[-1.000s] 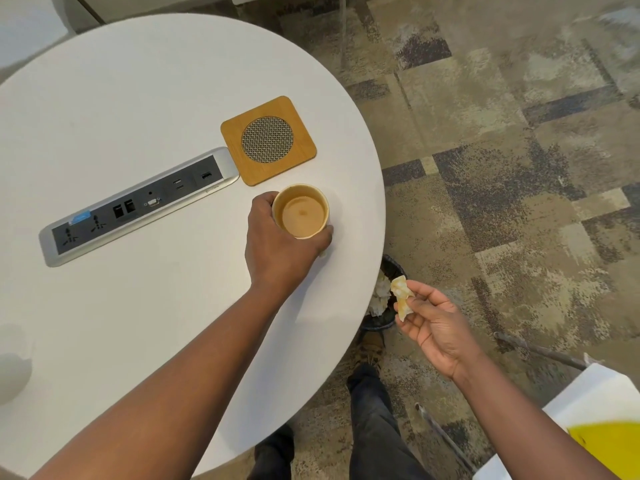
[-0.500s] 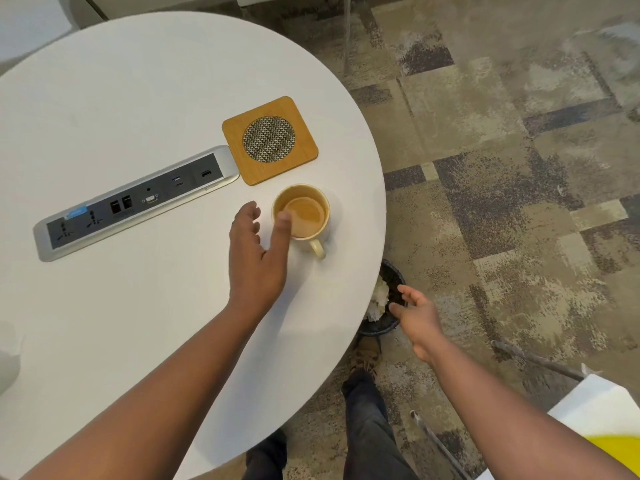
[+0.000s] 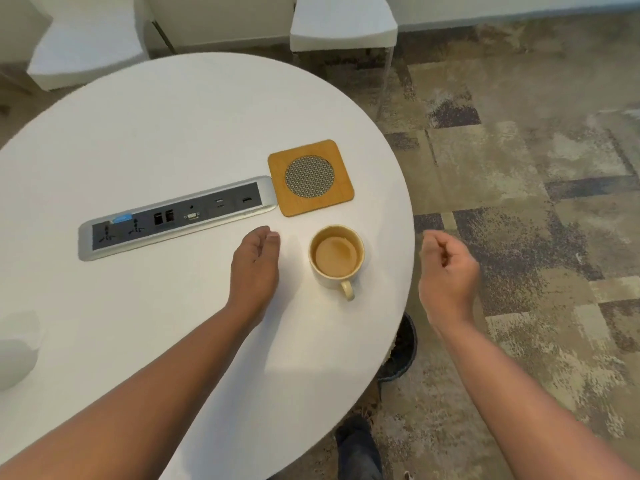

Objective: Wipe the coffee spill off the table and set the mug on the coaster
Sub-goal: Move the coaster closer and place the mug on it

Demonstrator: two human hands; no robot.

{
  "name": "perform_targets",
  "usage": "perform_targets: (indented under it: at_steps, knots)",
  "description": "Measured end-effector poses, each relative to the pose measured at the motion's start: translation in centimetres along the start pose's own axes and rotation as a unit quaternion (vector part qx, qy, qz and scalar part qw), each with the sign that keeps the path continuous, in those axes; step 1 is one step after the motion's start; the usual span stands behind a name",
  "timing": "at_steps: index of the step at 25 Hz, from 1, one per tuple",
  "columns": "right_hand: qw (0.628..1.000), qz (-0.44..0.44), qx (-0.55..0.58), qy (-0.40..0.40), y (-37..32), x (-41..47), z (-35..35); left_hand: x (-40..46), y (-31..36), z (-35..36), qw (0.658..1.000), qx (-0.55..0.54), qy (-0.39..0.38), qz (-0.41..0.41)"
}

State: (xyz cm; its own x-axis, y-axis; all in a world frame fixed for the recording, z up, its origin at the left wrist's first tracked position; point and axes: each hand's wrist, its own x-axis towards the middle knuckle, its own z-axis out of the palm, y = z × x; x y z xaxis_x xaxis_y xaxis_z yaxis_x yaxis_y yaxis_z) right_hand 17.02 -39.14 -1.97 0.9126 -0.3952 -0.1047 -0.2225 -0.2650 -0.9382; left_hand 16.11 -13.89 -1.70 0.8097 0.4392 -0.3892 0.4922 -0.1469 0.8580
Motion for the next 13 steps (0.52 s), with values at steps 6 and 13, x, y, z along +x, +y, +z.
perform_targets:
  at_steps: [6,13]
  knots:
    - [0.986,0.046,0.039,-0.155,-2.5,6.6,7.3,4.5,2.8,0.9,0.994,-0.089,-0.039,-0.051]
    - [0.967,0.082,-0.025,-0.240,-3.7,10.4,12.0,8.6,2.9,1.7,0.987,-0.114,-0.034,-0.106]
